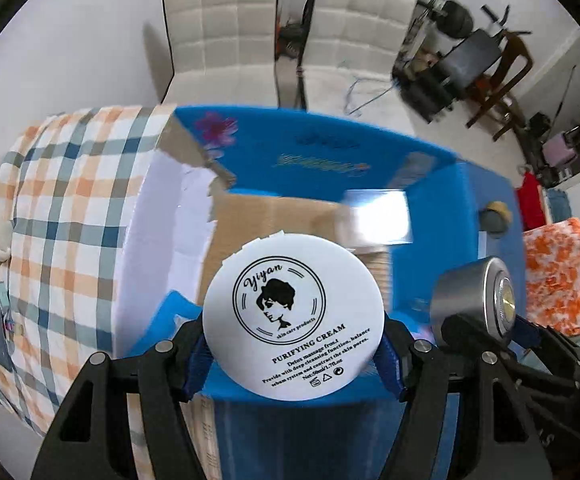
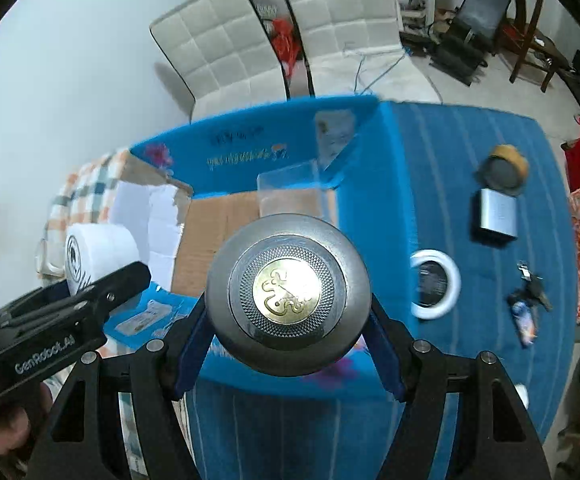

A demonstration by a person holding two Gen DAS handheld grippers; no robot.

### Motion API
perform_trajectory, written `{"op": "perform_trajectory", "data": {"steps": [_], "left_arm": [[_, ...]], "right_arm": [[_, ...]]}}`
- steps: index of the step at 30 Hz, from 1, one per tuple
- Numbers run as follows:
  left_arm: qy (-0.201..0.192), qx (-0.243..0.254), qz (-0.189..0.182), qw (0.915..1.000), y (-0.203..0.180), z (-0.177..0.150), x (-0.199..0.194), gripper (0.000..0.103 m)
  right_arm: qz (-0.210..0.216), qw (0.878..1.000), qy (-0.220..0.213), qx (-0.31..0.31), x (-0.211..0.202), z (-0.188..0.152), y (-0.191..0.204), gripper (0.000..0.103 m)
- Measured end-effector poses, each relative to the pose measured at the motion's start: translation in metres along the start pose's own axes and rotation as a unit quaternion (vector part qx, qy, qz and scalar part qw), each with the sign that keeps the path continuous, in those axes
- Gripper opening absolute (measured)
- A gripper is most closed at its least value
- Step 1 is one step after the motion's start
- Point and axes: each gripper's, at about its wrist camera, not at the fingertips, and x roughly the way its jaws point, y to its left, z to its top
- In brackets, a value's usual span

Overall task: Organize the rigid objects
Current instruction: 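Place the cream jar in the carton with the left tool while the right tool places the speaker beside it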

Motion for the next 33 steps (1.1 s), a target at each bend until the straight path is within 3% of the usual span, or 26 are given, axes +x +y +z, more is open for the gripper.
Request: {"op": "perform_trajectory", "data": {"steps": [7, 14, 23, 33], "left_arm": [[0.078, -0.015, -0.020, 0.9966, 0.028, 0.033, 0.079, 0.065], [0.120, -0.005, -0.042, 0.9919, 0.013, 0.061, 0.128, 0.065], [0.136, 0.032, -0.058, 0.9884, -0.017, 0.079, 0.146, 0.065], [0.162, 0.055, -0.053, 0.9837, -0.030, 0.085, 0.146, 0.067]], "right_arm": [[-0.038, 0.998, 0.046, 0.012, 0.077, 0.015, 0.008, 0.073], [-0.079, 0.993, 0.078, 0.034, 0.126, 0.019, -0.004, 0.073], [-0.087, 0.992, 0.075, 0.052, 0.149, 0.029, -0.009, 0.073], [-0.083, 0.989, 0.106, 0.062, 0.165, 0.042, -0.014, 0.076]]}}
